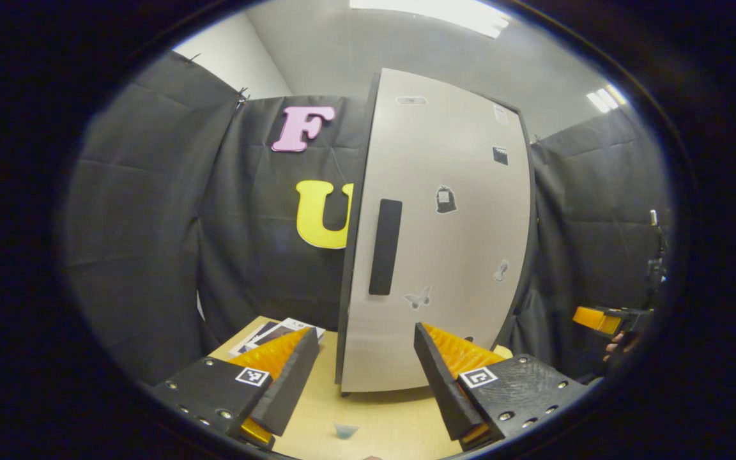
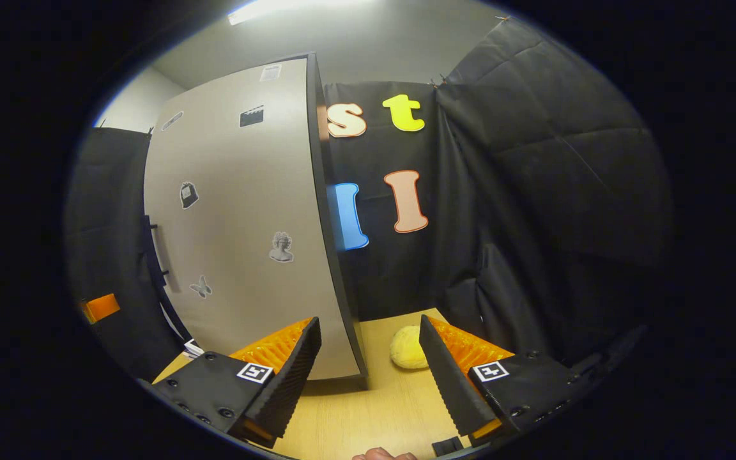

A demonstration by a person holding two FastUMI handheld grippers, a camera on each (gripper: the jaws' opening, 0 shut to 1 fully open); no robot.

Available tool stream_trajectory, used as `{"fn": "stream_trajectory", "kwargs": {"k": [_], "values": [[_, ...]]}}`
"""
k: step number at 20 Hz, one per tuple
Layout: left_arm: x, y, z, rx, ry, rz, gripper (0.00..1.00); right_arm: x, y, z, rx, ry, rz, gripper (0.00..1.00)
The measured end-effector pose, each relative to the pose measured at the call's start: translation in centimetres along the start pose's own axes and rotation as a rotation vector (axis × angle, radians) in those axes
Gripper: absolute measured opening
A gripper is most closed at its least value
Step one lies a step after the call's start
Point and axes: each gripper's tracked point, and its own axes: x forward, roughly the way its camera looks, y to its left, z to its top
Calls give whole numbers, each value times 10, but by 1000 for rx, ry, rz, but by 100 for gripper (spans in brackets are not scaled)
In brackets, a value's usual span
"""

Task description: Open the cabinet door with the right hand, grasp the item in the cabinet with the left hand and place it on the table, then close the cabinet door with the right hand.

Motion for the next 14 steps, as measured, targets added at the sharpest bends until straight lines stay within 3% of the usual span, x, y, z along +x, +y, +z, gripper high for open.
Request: {"fn": "stream_trajectory", "kwargs": {"k": [3, 7, 9, 11, 14], "values": [[-5, 16, -2, 9, 7, -17, 88, 5, 15, 5, -12, -11, -17, 98], [-10, 59, 0, 90, 1, 66, 93, 4, 27, -6, -127, 25, -60, 98], [-12, 62, 3, 76, -14, 48, 95, 2, 40, -12, -140, 36, -50, 98], [-17, 63, -1, 28, -7, 15, 89, 1, 52, -16, -133, 50, -36, 98], [-21, 80, 4, 57, -15, 44, 88, 3, 62, -11, -132, 27, -10, 92]]}}
